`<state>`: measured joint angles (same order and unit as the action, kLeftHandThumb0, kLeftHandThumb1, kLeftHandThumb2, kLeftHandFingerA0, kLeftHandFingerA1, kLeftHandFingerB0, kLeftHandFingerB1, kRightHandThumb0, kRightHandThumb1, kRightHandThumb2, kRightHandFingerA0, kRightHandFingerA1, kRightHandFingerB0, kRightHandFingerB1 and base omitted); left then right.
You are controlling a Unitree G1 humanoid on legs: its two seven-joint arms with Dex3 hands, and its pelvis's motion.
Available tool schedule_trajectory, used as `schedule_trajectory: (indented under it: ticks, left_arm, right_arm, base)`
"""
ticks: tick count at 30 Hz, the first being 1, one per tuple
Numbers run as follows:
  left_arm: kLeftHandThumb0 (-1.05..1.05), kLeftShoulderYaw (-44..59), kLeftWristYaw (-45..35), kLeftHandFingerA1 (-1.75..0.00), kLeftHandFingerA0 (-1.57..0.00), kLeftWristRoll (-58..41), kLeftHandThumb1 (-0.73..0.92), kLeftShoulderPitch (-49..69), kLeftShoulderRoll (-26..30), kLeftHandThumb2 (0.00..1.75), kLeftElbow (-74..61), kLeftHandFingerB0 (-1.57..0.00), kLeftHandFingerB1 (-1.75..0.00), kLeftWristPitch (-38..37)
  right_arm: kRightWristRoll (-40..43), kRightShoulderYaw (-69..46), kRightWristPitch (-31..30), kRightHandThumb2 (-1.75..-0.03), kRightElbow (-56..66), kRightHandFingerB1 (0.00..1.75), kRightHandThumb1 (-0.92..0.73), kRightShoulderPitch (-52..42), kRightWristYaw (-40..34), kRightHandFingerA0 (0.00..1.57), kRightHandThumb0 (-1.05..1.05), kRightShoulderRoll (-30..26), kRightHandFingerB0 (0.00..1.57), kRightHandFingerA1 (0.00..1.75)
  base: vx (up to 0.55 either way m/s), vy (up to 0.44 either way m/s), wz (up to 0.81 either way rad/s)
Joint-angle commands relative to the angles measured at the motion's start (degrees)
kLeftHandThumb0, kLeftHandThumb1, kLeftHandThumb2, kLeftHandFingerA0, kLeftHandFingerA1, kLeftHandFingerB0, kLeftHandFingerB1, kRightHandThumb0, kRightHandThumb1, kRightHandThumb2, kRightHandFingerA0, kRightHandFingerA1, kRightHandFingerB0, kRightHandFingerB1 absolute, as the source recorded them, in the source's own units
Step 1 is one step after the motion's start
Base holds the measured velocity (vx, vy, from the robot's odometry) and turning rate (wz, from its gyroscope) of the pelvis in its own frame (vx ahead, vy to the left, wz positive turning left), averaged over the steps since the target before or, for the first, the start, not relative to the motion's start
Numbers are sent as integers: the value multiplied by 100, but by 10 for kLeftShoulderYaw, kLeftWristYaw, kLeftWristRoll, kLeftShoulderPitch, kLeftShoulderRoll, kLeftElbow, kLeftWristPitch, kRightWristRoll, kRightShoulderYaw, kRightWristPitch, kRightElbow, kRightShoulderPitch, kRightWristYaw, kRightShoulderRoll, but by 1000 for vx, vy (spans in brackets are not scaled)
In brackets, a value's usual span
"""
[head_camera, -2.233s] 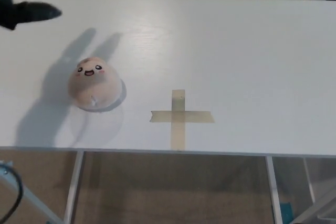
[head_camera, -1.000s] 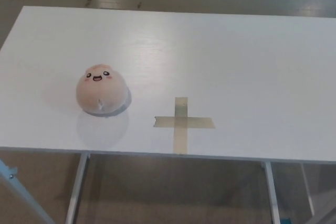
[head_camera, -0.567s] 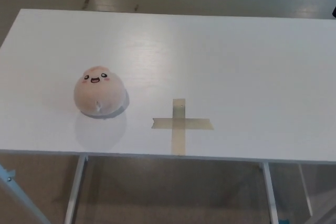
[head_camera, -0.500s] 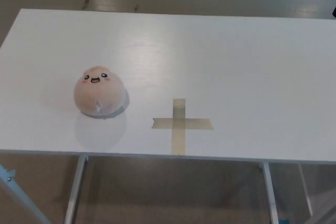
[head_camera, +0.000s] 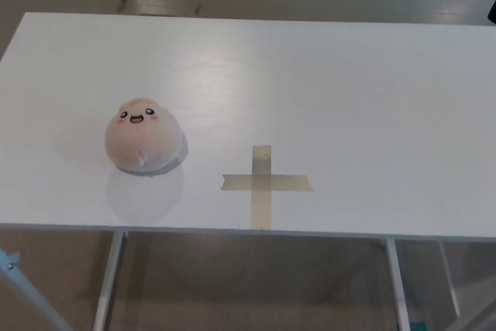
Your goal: Use the left hand to take the pink dumpling toy on a person's hand and put it on the desk.
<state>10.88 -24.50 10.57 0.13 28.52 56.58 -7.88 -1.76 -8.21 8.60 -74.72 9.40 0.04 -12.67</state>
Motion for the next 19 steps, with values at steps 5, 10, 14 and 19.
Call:
schedule_trajectory:
  ticks: [5,10,14,19]
  left_arm:
    - [-61,-50,150,-45,-31,46,67,-45,18,87,149,-16,-39,27]
    - [-63,-79,132,-43,-28,43,71,-57,23,87,174,-19,-39,21]
    - [-64,-81,137,-44,-29,32,70,-56,25,88,179,-19,-39,15]
    - [-64,-85,146,-44,-30,31,70,-55,24,89,179,-17,-39,9]
  right_arm:
    - [-2,-1,-6,-60,-3,39,-66,8,-6,45,-28,1,43,40]
    - [0,-2,0,-60,-1,39,-66,4,2,44,-27,-1,42,40]
    - [0,-1,-1,-60,0,39,-66,4,3,44,-27,-1,43,39]
    - [-1,0,-2,-60,0,39,-66,6,3,44,-28,-1,44,39]
  base:
    - [0,0,0]
    - [0,0,0]
    - [0,0,0]
    - [0,0,0]
